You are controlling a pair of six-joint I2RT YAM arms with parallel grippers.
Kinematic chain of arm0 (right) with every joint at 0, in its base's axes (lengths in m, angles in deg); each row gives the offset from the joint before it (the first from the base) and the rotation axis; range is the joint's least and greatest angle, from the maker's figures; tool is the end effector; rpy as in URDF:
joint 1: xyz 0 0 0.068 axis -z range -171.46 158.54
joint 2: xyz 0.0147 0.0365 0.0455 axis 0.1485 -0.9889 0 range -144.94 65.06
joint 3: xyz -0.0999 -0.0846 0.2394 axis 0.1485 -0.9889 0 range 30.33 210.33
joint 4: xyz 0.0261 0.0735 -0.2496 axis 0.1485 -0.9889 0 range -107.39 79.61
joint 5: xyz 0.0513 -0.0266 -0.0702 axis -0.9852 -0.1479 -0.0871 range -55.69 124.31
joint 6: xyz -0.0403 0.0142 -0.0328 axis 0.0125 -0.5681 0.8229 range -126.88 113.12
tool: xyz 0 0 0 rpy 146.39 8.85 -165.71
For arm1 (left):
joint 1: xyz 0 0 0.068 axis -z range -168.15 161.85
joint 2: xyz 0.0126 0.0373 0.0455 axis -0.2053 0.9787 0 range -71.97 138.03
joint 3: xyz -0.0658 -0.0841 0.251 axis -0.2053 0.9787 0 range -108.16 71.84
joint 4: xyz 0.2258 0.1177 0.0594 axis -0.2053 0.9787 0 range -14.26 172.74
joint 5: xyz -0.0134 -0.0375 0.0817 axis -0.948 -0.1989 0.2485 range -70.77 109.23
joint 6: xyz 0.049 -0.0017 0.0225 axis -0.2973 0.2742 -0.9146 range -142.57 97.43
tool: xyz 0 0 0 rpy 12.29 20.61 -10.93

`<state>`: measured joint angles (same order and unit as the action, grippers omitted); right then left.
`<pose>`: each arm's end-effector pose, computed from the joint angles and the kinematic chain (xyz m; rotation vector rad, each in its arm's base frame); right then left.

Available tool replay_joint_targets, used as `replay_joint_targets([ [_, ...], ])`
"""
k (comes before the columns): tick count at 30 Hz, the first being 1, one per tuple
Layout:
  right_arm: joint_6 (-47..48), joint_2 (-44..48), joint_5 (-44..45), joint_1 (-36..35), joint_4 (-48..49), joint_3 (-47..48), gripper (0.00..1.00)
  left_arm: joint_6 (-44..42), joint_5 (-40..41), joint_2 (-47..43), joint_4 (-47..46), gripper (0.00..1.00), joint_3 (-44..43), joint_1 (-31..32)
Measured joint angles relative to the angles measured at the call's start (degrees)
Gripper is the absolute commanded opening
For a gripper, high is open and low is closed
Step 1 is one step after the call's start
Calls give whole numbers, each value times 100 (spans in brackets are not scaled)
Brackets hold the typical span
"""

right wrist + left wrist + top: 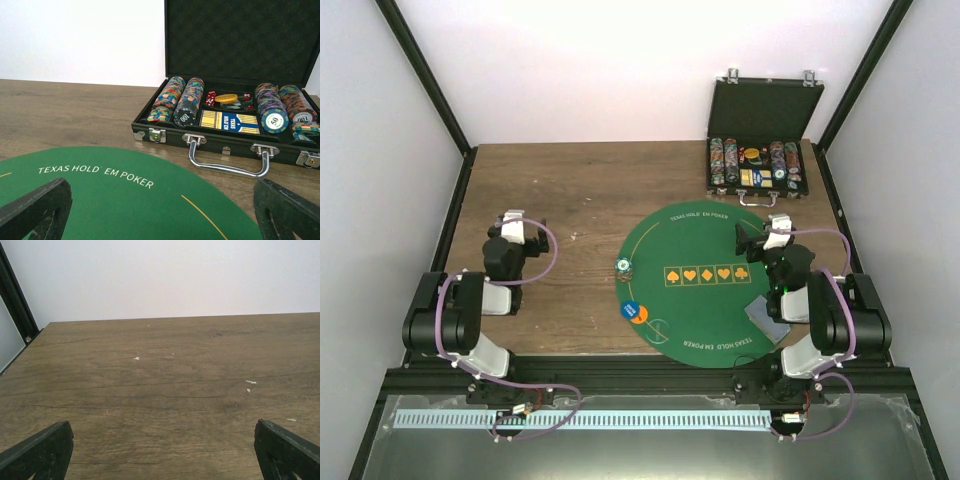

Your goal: Distribute texas hold em gaming equipment

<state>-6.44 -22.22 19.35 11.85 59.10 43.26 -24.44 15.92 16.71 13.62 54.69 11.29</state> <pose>0.2394 -0.0047 0.1483 -0.1570 1.6479 0.1661 0.2565 0.0004 0.1460 0.0624 1.7337 -0.0190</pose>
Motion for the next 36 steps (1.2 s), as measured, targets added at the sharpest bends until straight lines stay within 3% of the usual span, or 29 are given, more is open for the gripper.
replay_joint_targets([
  [9,-2,170,42,0,-289,48,100,0,0,0,2,99,0,0],
  [15,-212,1427,-236,2,-2079,916,100,46,-199,-85,461,100,-199,-122],
  [21,-723,2090,-1832,-118,-3899,2321,100,-92,-815,-909,3556,99,-2345,-522],
  [23,-754,2092,-1965,-426,-4809,2835,100,-201,-1045,-1167,4712,99,-3204,-710],
  [29,-785,2037,-1161,-2680,-7580,3742,100,-984,-1298,-1963,8054,98,-4688,-1016],
  [32,-1025,1954,-520,-3768,-8640,3783,100,-1497,-1493,-2507,9543,98,-4723,-1005],
  [36,-1449,1532,297,-5007,-9698,3759,100,-1963,-1711,-3198,10765,99,-4406,-1001],
])
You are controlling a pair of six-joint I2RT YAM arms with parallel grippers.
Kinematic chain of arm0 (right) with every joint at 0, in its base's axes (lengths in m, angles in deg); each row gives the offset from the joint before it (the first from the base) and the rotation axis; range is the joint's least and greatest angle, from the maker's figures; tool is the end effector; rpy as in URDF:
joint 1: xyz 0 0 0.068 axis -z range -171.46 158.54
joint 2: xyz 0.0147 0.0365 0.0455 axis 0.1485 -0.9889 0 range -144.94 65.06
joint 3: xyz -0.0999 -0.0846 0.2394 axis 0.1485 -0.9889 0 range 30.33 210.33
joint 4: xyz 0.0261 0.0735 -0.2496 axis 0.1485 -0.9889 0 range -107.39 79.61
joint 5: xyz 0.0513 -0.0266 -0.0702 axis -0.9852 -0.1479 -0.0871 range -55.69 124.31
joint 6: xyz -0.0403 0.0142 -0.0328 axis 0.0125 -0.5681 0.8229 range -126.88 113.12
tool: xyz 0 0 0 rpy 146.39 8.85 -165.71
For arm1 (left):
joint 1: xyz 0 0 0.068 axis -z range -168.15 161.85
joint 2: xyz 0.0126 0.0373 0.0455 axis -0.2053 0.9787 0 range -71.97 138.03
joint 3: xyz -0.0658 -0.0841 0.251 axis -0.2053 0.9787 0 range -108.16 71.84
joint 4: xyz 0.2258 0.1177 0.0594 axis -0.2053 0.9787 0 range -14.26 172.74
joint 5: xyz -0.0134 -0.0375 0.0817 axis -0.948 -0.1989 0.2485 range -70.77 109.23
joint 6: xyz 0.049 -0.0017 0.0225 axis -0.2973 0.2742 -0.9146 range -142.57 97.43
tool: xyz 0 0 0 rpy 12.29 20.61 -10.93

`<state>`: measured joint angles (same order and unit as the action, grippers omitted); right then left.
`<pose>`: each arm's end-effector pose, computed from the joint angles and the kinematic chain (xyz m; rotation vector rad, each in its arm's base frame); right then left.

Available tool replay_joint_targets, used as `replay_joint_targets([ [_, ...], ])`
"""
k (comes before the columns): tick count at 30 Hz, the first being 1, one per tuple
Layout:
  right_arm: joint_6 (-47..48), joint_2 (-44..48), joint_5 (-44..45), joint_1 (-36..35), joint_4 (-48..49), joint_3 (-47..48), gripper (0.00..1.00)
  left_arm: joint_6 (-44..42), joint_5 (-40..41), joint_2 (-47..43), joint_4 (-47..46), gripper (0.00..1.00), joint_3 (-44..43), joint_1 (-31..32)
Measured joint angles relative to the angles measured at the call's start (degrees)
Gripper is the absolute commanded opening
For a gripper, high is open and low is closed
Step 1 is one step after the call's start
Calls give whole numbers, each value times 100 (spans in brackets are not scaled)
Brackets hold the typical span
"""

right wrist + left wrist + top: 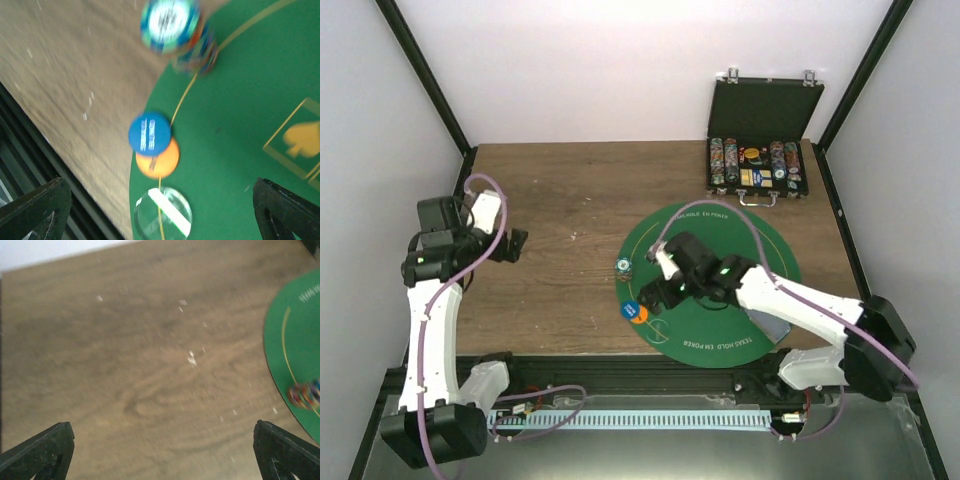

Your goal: Distribute texas hold em gaming equipment

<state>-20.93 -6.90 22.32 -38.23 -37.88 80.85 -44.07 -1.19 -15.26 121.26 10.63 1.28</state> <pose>0.1725 0.1942 0.2488 -0.8094 2.4032 0.7098 0.1946 0.0237 0.3427 0.3942 2.2004 -0.1054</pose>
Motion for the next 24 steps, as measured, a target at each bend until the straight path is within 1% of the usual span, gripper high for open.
replay_joint_targets([
  [3,-238,-428,352,-654,-396,-37,100,-192,-170,-175,595,100,247,4],
  [7,-455,-1005,647,-1287,-664,-79,100,-214,-186,92,828,99,315,11],
  [11,-603,-1469,872,-1550,-767,-79,100,-79,-205,330,837,99,317,11],
  [14,-713,-1690,1071,-1582,-824,-87,97,17,-221,448,844,100,317,11],
  [18,-894,-1812,1309,-1626,-820,-109,83,101,-243,474,844,100,317,11],
  [24,-1095,-1928,1635,-1696,-822,-107,72,199,-238,472,835,99,317,11],
])
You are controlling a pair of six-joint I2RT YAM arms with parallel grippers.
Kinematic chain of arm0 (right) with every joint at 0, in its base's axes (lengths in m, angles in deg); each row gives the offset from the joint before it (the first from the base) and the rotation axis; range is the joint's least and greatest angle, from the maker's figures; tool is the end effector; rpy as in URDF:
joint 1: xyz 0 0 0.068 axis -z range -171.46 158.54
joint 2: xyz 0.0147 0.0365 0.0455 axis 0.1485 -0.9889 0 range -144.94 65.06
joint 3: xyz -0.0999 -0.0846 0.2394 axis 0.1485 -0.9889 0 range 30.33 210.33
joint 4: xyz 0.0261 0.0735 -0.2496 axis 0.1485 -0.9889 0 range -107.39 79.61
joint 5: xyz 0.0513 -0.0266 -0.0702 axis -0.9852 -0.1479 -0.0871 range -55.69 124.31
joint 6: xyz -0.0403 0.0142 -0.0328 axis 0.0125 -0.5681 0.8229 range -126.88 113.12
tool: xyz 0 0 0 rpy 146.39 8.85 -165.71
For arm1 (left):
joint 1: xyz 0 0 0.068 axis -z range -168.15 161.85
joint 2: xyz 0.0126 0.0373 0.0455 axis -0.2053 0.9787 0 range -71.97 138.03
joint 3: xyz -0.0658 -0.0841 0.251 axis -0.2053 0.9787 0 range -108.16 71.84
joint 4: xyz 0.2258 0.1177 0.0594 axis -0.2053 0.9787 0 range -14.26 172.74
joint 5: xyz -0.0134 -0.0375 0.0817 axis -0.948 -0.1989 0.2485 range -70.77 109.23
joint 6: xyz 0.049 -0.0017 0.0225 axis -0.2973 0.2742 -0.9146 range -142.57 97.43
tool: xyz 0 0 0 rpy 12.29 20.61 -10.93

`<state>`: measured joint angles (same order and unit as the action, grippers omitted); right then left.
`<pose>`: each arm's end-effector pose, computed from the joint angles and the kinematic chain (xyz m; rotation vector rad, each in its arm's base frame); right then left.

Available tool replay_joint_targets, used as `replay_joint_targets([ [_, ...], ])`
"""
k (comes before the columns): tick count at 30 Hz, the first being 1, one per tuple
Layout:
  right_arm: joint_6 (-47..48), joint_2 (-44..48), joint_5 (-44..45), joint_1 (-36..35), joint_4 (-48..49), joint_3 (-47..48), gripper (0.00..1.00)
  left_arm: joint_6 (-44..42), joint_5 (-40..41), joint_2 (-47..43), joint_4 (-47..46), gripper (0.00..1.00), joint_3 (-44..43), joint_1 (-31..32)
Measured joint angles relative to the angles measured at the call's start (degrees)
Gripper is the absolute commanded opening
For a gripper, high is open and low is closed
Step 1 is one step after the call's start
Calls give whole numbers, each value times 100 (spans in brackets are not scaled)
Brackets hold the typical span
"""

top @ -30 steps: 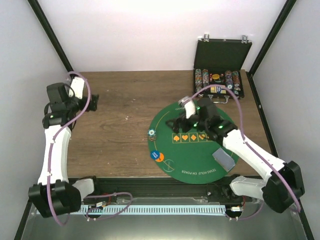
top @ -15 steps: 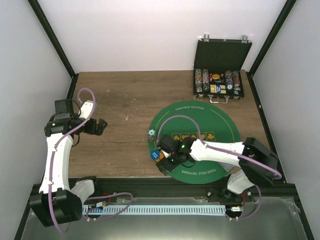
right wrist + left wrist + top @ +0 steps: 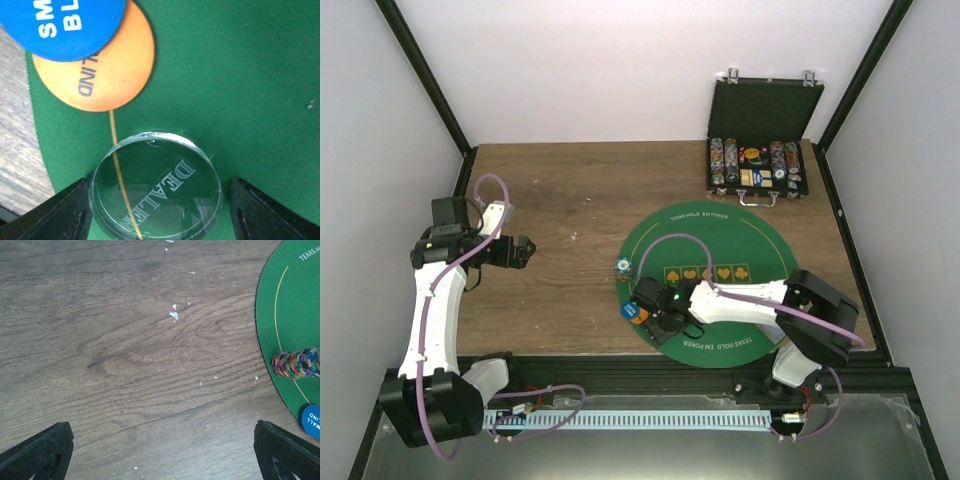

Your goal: Distribute texas hold em gaming equipment

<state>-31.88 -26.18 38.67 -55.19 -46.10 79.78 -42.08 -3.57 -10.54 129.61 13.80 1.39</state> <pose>0.1229 0.2427 0.1520 -0.9599 2.7675 0.1444 0.1988 0.0227 0.3008 0.3418 2.4578 -0.2944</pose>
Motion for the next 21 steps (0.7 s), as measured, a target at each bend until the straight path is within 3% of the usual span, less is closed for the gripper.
replay_joint_targets([
  [12,-284,-11,264,-57,-35,2,45,22,24,-11,-17,100,0,0],
  [21,-317,389,706,59,-442,13,42,22,7,-20,-15,100,0,0],
])
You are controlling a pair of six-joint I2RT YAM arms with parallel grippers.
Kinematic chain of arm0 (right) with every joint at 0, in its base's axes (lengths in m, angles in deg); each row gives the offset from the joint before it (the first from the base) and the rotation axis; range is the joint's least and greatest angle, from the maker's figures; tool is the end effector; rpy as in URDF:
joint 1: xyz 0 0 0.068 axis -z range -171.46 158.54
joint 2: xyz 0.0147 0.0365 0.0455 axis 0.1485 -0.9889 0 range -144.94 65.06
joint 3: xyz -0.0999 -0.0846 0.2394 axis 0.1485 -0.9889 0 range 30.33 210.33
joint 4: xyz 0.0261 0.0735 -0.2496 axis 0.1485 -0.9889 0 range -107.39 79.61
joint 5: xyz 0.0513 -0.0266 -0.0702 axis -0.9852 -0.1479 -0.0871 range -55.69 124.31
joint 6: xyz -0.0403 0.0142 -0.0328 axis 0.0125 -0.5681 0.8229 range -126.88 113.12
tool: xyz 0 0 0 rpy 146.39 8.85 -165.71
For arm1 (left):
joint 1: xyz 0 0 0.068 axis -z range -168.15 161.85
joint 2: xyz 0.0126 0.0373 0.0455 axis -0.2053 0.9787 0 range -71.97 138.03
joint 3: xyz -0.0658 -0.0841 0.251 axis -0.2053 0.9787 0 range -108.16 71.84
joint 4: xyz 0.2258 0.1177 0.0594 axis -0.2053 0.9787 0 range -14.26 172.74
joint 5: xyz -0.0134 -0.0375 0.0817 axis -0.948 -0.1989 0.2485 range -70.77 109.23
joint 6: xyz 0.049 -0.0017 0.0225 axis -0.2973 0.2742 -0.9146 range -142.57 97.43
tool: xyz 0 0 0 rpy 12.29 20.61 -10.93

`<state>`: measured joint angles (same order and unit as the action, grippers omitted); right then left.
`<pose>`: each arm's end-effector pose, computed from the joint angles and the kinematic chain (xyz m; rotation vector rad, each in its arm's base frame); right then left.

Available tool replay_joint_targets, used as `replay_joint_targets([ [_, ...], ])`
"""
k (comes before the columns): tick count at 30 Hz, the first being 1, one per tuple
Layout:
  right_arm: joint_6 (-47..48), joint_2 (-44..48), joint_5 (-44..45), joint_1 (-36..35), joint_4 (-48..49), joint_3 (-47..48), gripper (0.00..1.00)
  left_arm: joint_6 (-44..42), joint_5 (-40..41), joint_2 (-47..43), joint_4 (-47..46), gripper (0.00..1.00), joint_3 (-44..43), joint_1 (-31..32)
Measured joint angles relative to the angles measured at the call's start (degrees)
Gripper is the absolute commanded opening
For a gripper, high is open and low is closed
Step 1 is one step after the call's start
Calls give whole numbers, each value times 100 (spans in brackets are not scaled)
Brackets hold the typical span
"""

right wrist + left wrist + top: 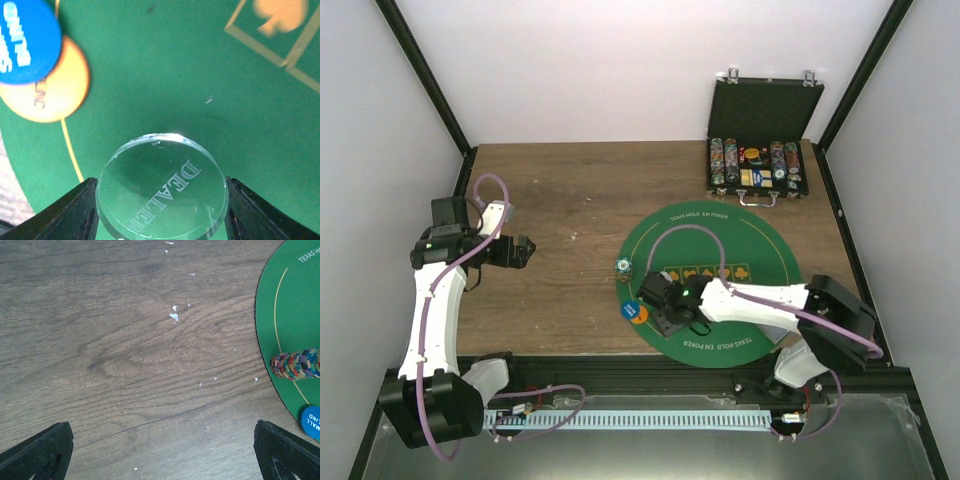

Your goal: Distribute texas hold em gaming equipment

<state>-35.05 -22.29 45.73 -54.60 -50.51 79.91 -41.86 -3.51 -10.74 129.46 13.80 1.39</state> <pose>0.1243 0.2297 0.1682 -0.8282 2.7294 0.0168 0.1984 0.0226 0.3016 0.3376 2.4534 -0.2920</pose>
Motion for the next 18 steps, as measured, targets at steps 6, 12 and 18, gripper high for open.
replay_joint_targets([
  [6,496,479,107,1119,146,125,41,-2,-9,-2,7,99,0,0],
  [12,1292,494,-63,2824,785,402,41,-4,-52,0,50,100,-2,0],
  [18,1888,-466,-533,3965,1467,1193,41,-4,-87,42,127,99,-2,0],
])
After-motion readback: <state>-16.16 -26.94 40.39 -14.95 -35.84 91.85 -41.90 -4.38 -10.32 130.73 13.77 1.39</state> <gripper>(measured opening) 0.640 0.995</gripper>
